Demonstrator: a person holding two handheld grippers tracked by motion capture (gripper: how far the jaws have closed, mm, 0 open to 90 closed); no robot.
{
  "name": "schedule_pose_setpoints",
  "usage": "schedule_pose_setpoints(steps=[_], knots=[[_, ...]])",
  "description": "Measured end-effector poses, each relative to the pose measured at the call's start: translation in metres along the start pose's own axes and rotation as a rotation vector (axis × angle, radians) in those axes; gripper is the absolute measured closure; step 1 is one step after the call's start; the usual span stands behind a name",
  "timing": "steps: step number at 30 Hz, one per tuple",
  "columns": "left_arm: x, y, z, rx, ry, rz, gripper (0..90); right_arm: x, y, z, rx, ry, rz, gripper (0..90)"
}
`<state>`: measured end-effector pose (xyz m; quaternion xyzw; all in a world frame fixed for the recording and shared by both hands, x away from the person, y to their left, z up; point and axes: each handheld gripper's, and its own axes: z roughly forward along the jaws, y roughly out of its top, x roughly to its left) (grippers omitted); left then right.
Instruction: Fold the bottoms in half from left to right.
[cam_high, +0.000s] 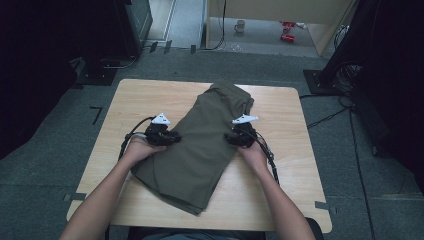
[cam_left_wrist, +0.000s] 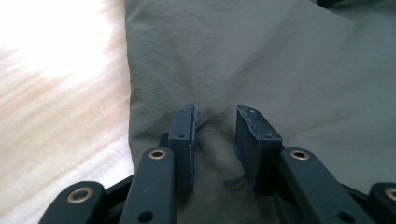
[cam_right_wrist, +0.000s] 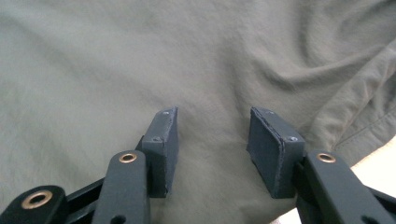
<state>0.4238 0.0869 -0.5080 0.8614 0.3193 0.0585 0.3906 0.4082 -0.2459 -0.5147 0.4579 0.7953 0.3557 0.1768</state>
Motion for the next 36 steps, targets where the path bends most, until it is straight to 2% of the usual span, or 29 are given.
schedule_pose_setpoints(steps=[2, 6, 8, 13, 19, 22, 29, 30, 36], knots=[[-0.004, -0.002, -0.001, 0.003, -0.005, -0.011, 70.0, 0.0, 0.0, 0.0, -0.005, -0.002, 0.003, 52.4], [-0.014, -0.006, -0.004, 0.011, -0.012, -0.006, 70.3, 0.0, -0.001, 0.001, -0.011, -0.003, 0.005, 51.4], [-0.023, -0.01, -0.007, 0.017, -0.03, -0.008, 70.3, 0.001, -0.001, 0.001, -0.01, -0.004, 0.0, 50.4], [-0.035, -0.017, -0.011, 0.02, -0.053, 0.01, 69.9, 0.0, -0.001, 0.001, -0.012, 0.007, 0.001, 50.3], [-0.043, -0.022, -0.014, 0.012, -0.044, 0.002, 69.4, 0.003, -0.002, 0.0, -0.01, 0.004, -0.001, 50.2], [-0.052, -0.026, -0.017, 0.019, -0.047, -0.011, 68.1, 0.006, -0.004, -0.001, -0.017, 0.009, -0.002, 50.1], [-0.067, -0.033, -0.023, 0.033, -0.05, 0.007, 62.0, 0.012, -0.01, -0.006, -0.029, 0.033, -0.017, 47.0], [-0.071, -0.036, -0.025, 0.037, -0.053, 0.013, 60.8, 0.014, -0.012, -0.007, -0.025, 0.034, -0.02, 46.9], [-0.081, -0.043, -0.032, 0.044, -0.061, -0.007, 57.7, 0.025, -0.014, -0.012, -0.006, 0.04, -0.034, 46.8]])
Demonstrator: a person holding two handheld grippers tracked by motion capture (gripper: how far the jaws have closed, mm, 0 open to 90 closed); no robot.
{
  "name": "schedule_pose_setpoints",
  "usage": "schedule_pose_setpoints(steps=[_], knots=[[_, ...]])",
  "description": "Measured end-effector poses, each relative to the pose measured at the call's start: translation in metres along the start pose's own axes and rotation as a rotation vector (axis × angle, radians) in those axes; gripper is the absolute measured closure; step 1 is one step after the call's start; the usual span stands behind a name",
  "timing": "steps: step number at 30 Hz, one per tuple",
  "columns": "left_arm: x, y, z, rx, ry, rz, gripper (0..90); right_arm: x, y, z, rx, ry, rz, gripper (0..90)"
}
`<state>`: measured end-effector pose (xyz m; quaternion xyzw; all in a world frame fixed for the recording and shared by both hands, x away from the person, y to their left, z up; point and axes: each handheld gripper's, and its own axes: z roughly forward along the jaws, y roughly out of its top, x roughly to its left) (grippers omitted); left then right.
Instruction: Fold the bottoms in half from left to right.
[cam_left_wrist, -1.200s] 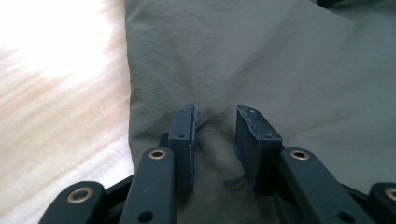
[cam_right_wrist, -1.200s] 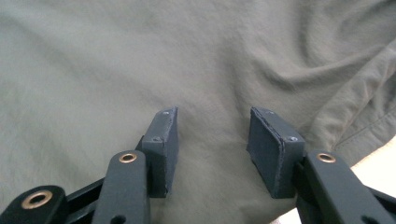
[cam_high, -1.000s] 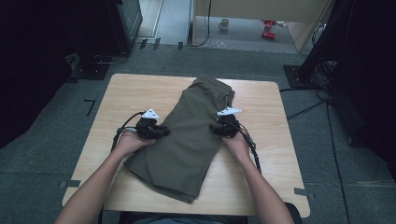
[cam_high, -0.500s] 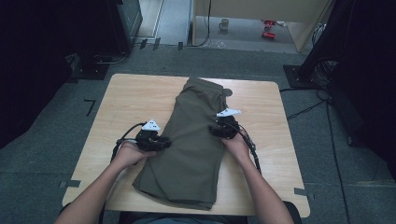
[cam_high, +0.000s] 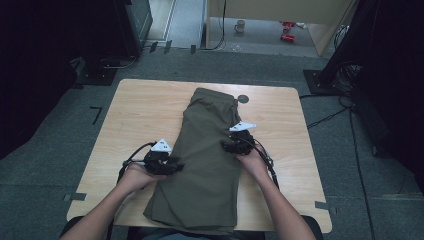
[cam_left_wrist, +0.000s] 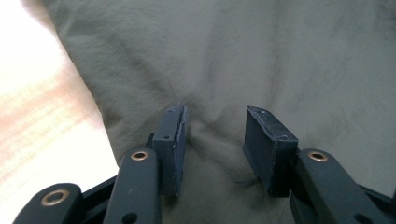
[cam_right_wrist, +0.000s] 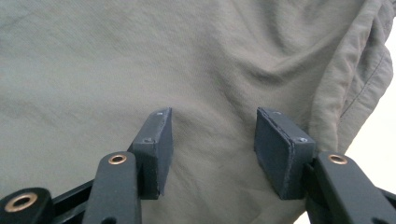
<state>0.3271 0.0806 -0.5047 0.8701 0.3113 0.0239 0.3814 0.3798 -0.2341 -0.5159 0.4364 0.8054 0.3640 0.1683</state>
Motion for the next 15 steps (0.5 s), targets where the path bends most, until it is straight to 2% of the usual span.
schedule_pose_setpoints(steps=[15], knots=[[-0.019, -0.02, -0.016, 0.012, -0.021, -0.014, 52.1, 0.023, -0.009, -0.01, 0.012, 0.042, -0.047, 44.3]])
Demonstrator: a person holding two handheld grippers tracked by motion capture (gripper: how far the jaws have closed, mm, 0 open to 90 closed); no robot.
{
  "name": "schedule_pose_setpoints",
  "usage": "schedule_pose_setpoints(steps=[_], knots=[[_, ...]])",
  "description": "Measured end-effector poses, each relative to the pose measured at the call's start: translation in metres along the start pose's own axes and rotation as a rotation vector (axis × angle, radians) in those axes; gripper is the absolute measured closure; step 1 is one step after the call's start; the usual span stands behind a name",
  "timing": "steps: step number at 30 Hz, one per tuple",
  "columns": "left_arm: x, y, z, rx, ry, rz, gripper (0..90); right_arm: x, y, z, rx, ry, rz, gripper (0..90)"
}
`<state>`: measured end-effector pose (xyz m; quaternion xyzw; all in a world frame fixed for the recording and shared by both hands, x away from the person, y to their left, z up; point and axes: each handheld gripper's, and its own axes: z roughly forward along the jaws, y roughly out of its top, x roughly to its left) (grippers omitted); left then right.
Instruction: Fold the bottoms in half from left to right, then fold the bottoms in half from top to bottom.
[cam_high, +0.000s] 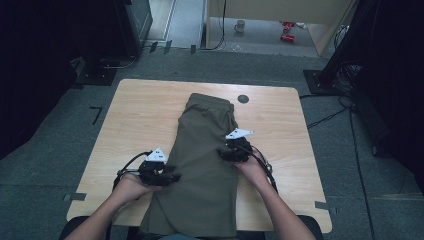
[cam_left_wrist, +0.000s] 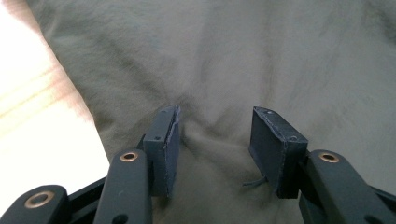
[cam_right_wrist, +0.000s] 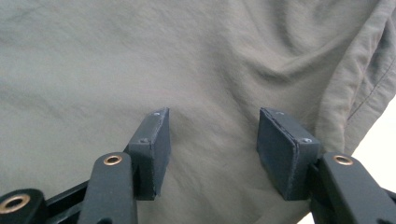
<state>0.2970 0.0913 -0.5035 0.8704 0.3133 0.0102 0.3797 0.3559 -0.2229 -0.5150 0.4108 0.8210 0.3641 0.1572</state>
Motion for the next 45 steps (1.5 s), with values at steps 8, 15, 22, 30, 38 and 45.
schedule_pose_setpoints(steps=[8, 15, 22, 30, 38, 45], knots=[[-0.01, -0.01, -0.007, 0.008, -0.01, 0.003, 49.6, 0.015, -0.007, -0.008, 0.011, 0.037, -0.023, 43.1], [-0.013, -0.015, -0.011, 0.007, -0.015, -0.001, 48.8, 0.024, -0.013, -0.014, 0.016, 0.06, -0.036, 42.4], [-0.01, -0.01, -0.017, -0.013, 0.005, 0.009, 48.4, 0.022, -0.01, -0.016, 0.037, 0.088, -0.002, 42.2], [0.003, -0.001, -0.022, -0.053, 0.037, 0.006, 47.9, 0.016, -0.002, -0.021, 0.005, 0.076, 0.022, 43.4], [0.018, 0.015, -0.019, -0.058, 0.079, 0.005, 49.3, 0.009, 0.006, -0.024, -0.024, 0.056, 0.038, 43.9], [0.04, 0.022, -0.013, -0.035, 0.092, -0.012, 49.9, -0.004, 0.018, -0.016, -0.018, 0.035, 0.058, 44.2]])
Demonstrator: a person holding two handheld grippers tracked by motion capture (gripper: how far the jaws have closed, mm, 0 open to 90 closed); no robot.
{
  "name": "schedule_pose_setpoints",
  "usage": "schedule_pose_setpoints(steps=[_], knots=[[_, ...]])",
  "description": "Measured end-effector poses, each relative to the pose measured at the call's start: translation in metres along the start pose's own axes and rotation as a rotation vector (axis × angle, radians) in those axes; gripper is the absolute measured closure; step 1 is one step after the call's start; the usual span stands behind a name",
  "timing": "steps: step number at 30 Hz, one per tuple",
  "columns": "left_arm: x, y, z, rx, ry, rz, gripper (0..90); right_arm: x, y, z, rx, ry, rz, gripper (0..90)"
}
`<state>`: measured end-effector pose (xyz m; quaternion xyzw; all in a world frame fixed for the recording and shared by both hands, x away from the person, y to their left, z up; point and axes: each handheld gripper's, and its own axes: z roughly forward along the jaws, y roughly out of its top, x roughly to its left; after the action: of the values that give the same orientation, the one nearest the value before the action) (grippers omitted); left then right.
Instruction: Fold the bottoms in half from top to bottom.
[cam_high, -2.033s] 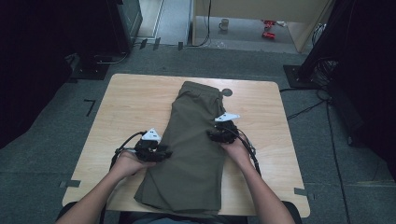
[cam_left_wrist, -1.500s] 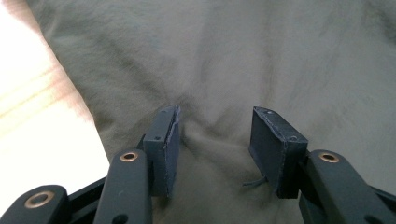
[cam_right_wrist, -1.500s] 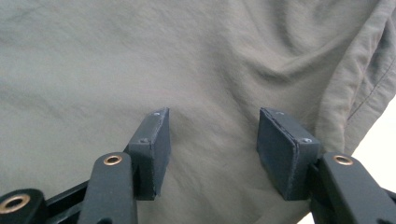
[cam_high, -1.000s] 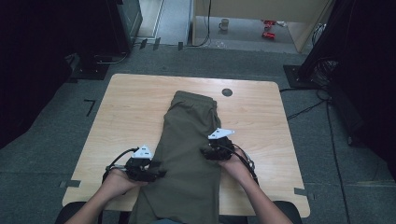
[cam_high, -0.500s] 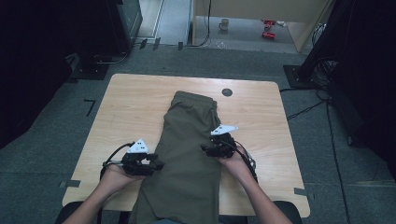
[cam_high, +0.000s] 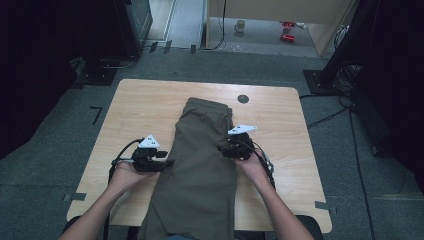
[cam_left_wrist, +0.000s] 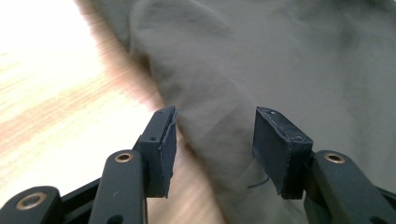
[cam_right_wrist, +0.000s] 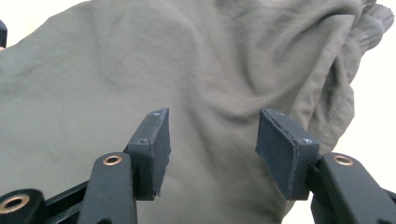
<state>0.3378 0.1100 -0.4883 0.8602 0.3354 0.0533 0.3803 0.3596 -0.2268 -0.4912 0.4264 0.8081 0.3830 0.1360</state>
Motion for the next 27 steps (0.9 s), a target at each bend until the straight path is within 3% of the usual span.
schedule_pose_setpoints(steps=[8, 15, 25, 27], knots=[[0.018, 0.016, 0.011, -0.01, 0.0, 0.006, 49.9, -0.009, 0.006, 0.006, -0.01, -0.024, 0.009, 43.6], [0.032, 0.037, 0.02, -0.038, -0.008, -0.007, 48.7, -0.029, 0.013, 0.008, -0.031, -0.059, 0.05, 42.0], [0.047, 0.058, 0.037, -0.035, -0.003, 0.005, 47.7, -0.048, 0.02, 0.017, -0.027, -0.078, 0.087, 36.1], [0.054, 0.066, 0.042, -0.047, -0.008, -0.015, 47.5, -0.051, 0.022, 0.019, -0.032, -0.078, 0.095, 35.3]])
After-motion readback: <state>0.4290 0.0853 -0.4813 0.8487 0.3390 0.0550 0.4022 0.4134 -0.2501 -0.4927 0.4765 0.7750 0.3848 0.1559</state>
